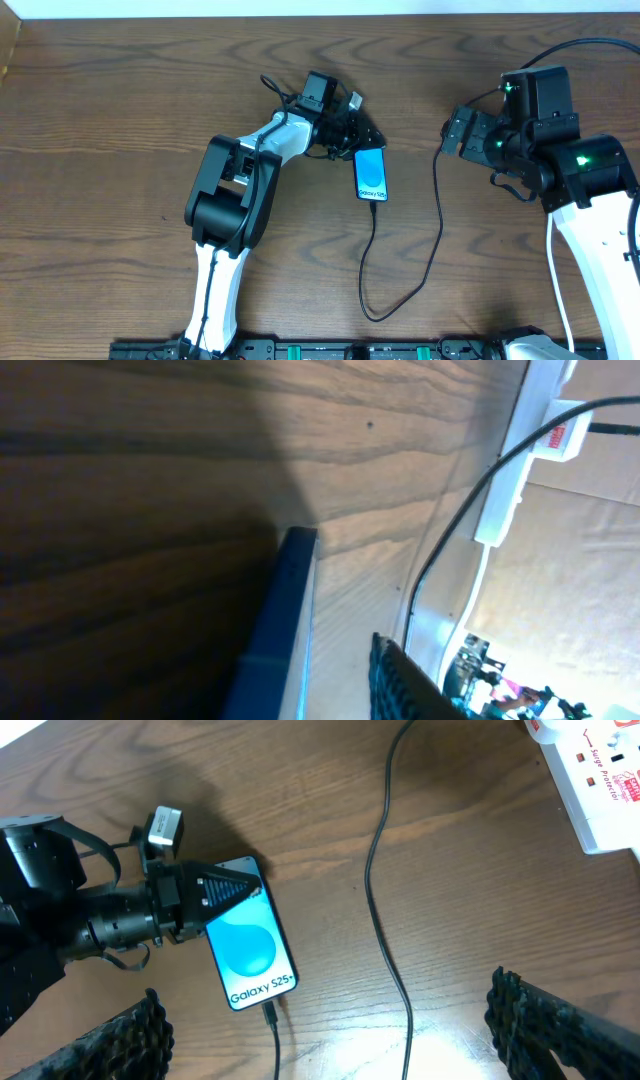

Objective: Plug charger to phone and switch on socket
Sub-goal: 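Lower the plugged phone with the left gripper onto the table center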

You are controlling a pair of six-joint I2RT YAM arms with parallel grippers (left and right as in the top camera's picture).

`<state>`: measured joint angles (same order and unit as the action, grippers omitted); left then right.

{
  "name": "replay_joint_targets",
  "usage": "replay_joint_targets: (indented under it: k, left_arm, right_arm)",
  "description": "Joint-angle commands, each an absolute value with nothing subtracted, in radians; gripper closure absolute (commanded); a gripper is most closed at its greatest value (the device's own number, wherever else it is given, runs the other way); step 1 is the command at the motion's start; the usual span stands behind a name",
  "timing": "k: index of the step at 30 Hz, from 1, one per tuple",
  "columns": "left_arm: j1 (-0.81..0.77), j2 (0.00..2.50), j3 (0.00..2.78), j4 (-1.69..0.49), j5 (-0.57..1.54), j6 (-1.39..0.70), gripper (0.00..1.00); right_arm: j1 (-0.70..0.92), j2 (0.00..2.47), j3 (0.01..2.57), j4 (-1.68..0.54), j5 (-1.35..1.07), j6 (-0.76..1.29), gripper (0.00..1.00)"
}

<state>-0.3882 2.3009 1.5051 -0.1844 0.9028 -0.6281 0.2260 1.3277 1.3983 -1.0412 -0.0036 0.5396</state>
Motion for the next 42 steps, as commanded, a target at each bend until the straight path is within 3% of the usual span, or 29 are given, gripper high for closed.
replay_joint_targets:
  k: [1, 3, 5, 9, 18, 42]
  left_arm:
    - [-0.392, 2.339, 1.500, -0.210, 0.832, -0.622, 0.56]
    - [-0.392, 2.339, 1.500, -0.234, 0.795, -0.622, 0.41]
    - [-0.392, 2.339, 1.500, -0.277, 0.741, -0.622, 0.33]
    - [-0.392, 2.339, 1.500, -0.366, 0.628, -0.622, 0.27]
    - [-0.392, 2.339, 1.500, -0.523, 0.418, -0.619, 0.21]
    - [-0.392, 2.339, 1.500, -0.621, 0.258, -0.574, 0.19]
  right_arm:
    - [0.231, 1.320, 1.393, -1.045, 0.001, 0.525, 0.01]
    - [0.231, 1.320, 1.393, -1.048, 0.001, 0.525, 0.01]
    - [0.231, 1.320, 1.393, -1.050, 0.001, 0.525, 0.01]
    - [0.231, 1.320, 1.393, -1.050, 0.001, 0.525, 0.01]
    - [0.231, 1.320, 1.393, -1.050, 0.001, 0.525, 0.01]
    - [0.231, 1.320, 1.393, -1.059, -0.018, 0.526, 0.01]
